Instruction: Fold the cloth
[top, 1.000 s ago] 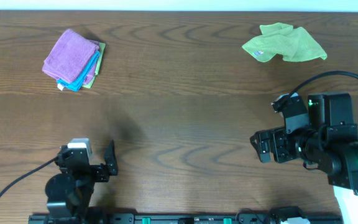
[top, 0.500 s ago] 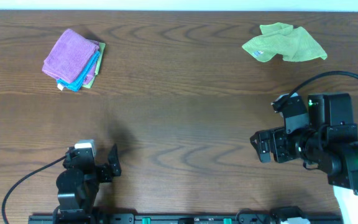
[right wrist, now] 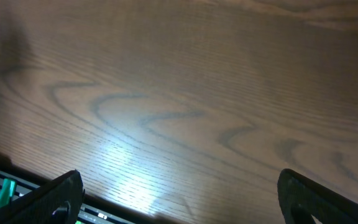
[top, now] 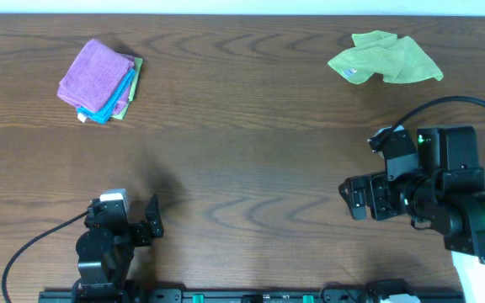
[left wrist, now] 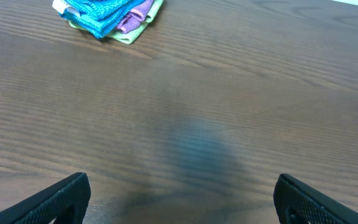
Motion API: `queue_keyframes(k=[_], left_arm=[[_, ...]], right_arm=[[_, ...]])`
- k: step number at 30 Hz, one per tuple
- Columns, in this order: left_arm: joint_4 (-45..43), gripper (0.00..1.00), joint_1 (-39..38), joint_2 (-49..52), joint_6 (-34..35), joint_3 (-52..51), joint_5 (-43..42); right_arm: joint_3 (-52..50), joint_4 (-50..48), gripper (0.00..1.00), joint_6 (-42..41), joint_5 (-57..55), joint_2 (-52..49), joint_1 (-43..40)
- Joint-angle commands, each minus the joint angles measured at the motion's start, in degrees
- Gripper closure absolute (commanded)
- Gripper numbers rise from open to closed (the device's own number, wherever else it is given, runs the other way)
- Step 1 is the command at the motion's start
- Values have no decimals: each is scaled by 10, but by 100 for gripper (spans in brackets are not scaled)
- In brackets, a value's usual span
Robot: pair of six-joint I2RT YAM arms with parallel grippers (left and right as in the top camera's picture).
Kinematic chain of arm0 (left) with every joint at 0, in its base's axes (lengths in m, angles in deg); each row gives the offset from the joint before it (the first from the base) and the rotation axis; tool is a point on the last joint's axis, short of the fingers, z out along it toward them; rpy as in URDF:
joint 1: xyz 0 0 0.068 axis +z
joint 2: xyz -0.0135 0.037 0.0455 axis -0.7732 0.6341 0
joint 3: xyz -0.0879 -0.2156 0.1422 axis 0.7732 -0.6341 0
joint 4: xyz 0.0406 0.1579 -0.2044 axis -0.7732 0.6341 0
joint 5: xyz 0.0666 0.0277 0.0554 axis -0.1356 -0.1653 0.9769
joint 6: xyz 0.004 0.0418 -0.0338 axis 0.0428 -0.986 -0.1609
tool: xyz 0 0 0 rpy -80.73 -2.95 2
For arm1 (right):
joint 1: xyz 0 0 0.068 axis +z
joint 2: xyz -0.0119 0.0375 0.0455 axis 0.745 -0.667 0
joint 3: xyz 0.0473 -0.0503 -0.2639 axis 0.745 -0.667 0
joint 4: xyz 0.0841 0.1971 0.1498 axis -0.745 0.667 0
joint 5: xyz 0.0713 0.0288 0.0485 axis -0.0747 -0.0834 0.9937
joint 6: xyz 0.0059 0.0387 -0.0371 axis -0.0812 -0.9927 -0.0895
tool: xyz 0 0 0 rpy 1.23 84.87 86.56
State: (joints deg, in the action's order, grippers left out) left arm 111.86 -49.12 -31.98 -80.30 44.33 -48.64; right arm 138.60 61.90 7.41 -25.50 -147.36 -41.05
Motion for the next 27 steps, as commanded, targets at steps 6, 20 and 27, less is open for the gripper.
queue_keyframes(k=[6,20,27], left_arm=[[-2,4,4,-3,2,-6,5],[-2,5,4,-3,2,-6,5],[-2,5,4,-3,2,-6,5]], right_arm=[[1,-1,1,5,-4,2,4],[-12,-44,1,5,-53,45,3],[-211,-274,1,5,-53,260,-29]])
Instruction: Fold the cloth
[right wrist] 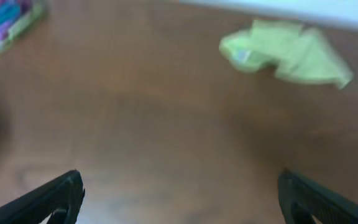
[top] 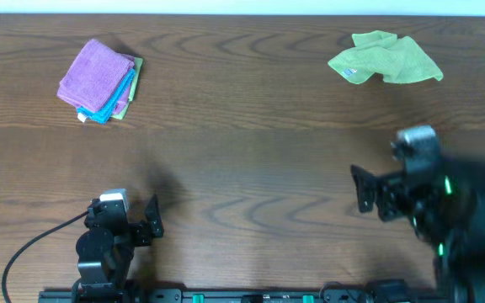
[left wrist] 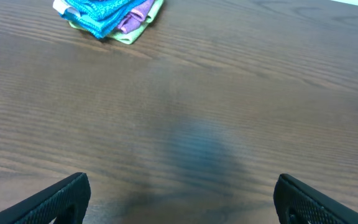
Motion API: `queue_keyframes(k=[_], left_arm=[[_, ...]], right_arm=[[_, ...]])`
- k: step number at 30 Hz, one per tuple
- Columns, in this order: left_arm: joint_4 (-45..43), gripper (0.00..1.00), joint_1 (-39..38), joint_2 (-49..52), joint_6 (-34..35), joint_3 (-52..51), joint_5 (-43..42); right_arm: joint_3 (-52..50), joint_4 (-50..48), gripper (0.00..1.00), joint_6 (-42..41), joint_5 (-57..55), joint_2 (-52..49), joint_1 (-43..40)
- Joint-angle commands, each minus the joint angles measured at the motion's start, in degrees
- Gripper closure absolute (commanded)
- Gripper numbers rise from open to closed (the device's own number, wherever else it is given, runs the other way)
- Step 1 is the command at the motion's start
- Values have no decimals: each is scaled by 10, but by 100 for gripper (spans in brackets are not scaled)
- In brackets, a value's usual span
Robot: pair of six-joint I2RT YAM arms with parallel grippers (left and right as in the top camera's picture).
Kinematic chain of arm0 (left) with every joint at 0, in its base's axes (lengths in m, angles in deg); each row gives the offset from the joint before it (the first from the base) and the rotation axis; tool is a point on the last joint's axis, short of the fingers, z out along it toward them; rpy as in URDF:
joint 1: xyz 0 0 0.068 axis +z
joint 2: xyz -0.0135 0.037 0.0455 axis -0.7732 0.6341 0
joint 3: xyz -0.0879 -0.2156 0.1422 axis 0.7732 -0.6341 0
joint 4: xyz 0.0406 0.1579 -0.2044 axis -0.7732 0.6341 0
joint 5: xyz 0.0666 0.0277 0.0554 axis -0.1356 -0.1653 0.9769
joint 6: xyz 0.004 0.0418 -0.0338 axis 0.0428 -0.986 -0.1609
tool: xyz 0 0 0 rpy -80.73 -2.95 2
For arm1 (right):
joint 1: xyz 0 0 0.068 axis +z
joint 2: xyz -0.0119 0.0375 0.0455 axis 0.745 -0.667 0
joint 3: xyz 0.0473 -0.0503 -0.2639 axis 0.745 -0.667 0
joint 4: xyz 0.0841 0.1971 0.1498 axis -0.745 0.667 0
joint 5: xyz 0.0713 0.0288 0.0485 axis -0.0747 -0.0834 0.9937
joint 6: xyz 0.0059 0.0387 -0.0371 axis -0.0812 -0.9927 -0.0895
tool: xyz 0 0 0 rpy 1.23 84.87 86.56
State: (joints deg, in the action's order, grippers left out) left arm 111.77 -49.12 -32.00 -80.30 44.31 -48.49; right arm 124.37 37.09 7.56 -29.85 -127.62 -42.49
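Note:
A crumpled light-green cloth lies at the far right of the wooden table, seen blurred in the right wrist view. My right gripper is open and empty, well short of the cloth, its arm blurred. My left gripper sits open and empty near the front left edge, its fingers wide apart over bare wood.
A folded stack of cloths, purple on top over blue and green, lies at the far left, also in the left wrist view. The table has dark wood grain. A rail runs along the front edge.
My right arm has swung and lifted its camera: then it looked down at bare wood near the front edge, now it faces the green cloth across the table. The left arm is unchanged.

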Motion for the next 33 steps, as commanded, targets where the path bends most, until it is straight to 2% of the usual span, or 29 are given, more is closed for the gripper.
queue_keyframes(k=[1,5,10,20,24,33], left_arm=[[-1,4,4,-3,2,-6,3],[-1,5,4,-3,2,-6,3],[-1,5,4,-3,2,-6,3],[-1,5,4,-3,2,-6,3],[-1,5,4,-3,2,-6,3],[-1,5,4,-3,2,-6,3]], right_arm=[[-106,-45,1,3,-9,99,-23],[-223,-65,1,1,0,219,-59],[-318,-67,1,-14,0,305,-82],[-449,-76,1,-23,28,387,-83],[-483,-90,1,-38,30,386,-83],[-488,-98,1,-39,25,386,-83]])
